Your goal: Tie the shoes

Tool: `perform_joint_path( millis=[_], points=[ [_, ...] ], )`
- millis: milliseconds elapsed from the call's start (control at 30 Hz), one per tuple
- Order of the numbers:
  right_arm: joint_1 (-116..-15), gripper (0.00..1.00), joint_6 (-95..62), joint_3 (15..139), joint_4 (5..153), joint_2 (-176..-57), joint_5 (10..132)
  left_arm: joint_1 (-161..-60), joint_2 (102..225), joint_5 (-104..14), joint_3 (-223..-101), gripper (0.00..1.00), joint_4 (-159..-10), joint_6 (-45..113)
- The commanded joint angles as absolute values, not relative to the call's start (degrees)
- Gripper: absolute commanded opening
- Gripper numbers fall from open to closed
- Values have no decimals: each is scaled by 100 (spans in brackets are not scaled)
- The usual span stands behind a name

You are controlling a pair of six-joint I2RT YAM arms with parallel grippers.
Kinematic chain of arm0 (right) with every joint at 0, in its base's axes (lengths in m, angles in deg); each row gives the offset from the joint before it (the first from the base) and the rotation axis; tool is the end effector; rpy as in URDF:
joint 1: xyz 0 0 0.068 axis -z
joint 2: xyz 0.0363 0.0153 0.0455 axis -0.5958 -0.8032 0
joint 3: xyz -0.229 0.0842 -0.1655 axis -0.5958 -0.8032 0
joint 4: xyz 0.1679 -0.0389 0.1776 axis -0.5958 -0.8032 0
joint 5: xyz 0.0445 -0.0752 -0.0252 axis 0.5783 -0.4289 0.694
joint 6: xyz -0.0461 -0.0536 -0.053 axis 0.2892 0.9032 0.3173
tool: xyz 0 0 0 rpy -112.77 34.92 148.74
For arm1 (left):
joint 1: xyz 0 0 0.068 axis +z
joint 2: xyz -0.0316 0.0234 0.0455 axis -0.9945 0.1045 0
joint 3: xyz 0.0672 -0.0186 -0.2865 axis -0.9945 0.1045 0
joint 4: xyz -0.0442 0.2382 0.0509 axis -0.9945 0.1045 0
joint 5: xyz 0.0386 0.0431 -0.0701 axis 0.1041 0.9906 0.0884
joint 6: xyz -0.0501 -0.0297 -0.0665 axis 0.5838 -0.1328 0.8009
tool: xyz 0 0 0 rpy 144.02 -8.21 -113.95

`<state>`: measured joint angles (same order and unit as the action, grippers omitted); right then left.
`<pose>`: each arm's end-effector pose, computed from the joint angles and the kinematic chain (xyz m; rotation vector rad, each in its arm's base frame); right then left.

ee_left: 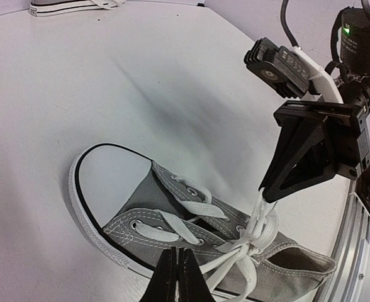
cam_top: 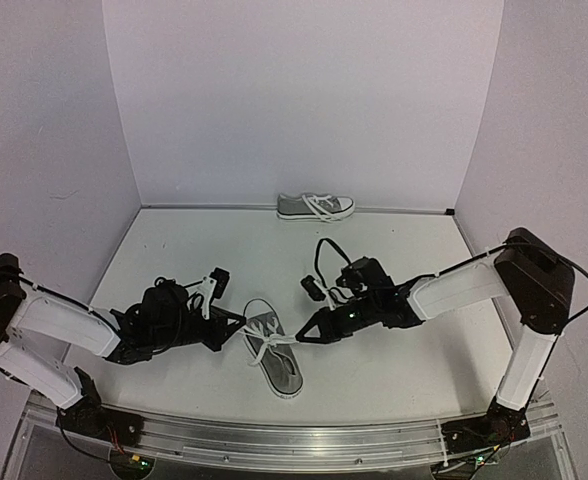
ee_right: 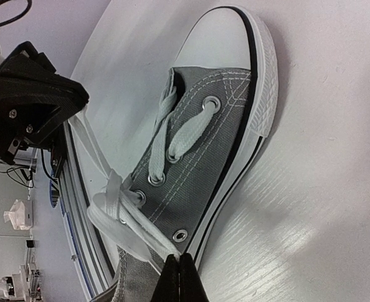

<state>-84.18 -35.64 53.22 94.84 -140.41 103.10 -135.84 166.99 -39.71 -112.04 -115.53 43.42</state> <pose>0.2234 0.3185 0.1573 -0.8756 2.3147 1.4016 0.1699 -0.2233 0.1715 0.5940 2.0186 -0.8547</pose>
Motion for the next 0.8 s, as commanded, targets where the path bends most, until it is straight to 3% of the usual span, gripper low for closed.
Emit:
perform_joint_path(
  millis=[0,767],
  points=[
    [-8363,0,-3502,5242,9506,-13818,10171,-13505,16627,-3781,-11247,0,-11564,4418],
    [-8300,0,-3452,4868,9445,-13538,9978,-13396,16605,-3702,-11065,0,-11444,4530]
  ],
)
